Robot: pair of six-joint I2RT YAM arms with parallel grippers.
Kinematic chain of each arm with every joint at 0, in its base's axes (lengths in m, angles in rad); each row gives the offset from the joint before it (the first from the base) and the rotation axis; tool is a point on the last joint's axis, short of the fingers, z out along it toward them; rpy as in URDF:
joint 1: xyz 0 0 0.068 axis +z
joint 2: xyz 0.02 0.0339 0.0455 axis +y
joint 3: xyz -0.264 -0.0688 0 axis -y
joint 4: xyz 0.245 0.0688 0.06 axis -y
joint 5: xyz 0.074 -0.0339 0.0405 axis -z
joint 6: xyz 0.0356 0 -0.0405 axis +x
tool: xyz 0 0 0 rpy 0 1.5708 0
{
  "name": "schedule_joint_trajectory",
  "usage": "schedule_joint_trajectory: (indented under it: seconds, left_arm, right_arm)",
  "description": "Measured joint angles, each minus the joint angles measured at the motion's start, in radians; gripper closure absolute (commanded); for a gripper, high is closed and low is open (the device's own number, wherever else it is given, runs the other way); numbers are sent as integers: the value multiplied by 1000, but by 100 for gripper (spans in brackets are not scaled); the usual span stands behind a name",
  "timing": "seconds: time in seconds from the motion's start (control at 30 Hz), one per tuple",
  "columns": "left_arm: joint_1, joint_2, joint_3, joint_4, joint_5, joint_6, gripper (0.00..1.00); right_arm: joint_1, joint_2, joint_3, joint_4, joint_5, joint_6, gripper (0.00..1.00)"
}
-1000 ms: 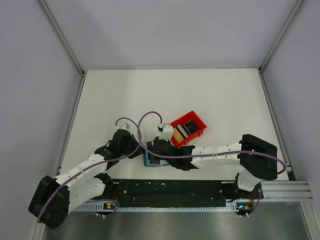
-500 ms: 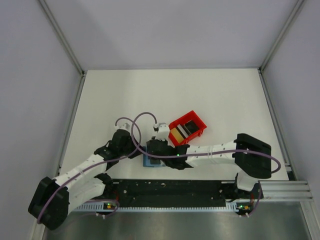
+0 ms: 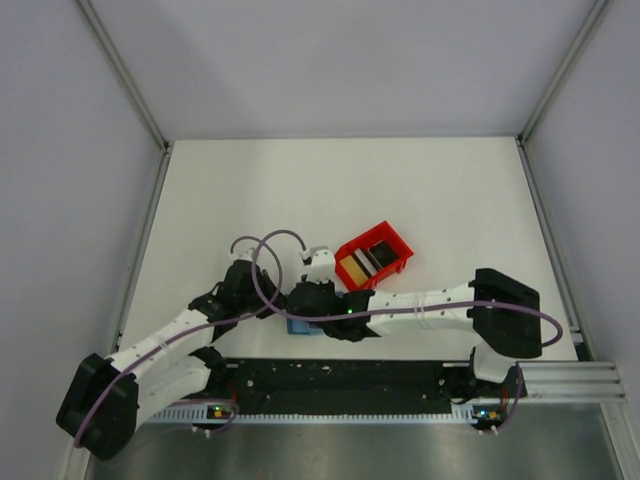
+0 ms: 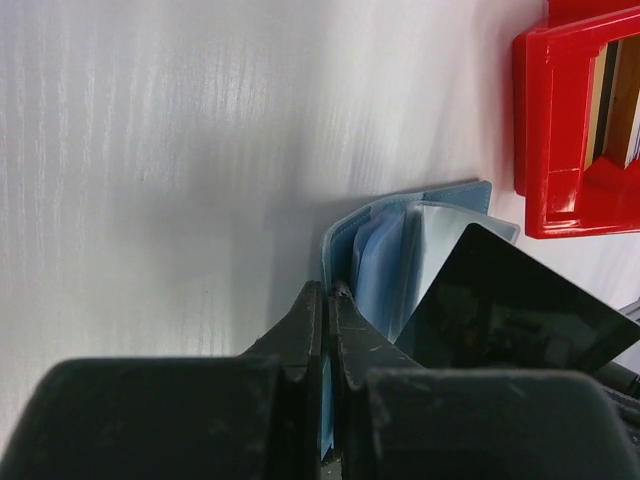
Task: Put the credit cards into the card holder
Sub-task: Insert the credit card into the card holder.
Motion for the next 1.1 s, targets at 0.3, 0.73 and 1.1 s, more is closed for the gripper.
schedule_joint_trajectory:
  seconds: [0.3, 0.73, 1.1]
  left_arm:
    - [0, -6, 0, 0, -1, 0, 100]
    - [0, -6, -42, 10, -20, 3, 100]
    - [0, 26, -70, 70, -18, 21, 100]
  right_arm:
    - [0, -1, 11, -112, 65, 0, 100]
    - [-36, -129, -87, -112, -11, -9, 100]
    - [-184, -282, -419, 261, -397, 4, 100]
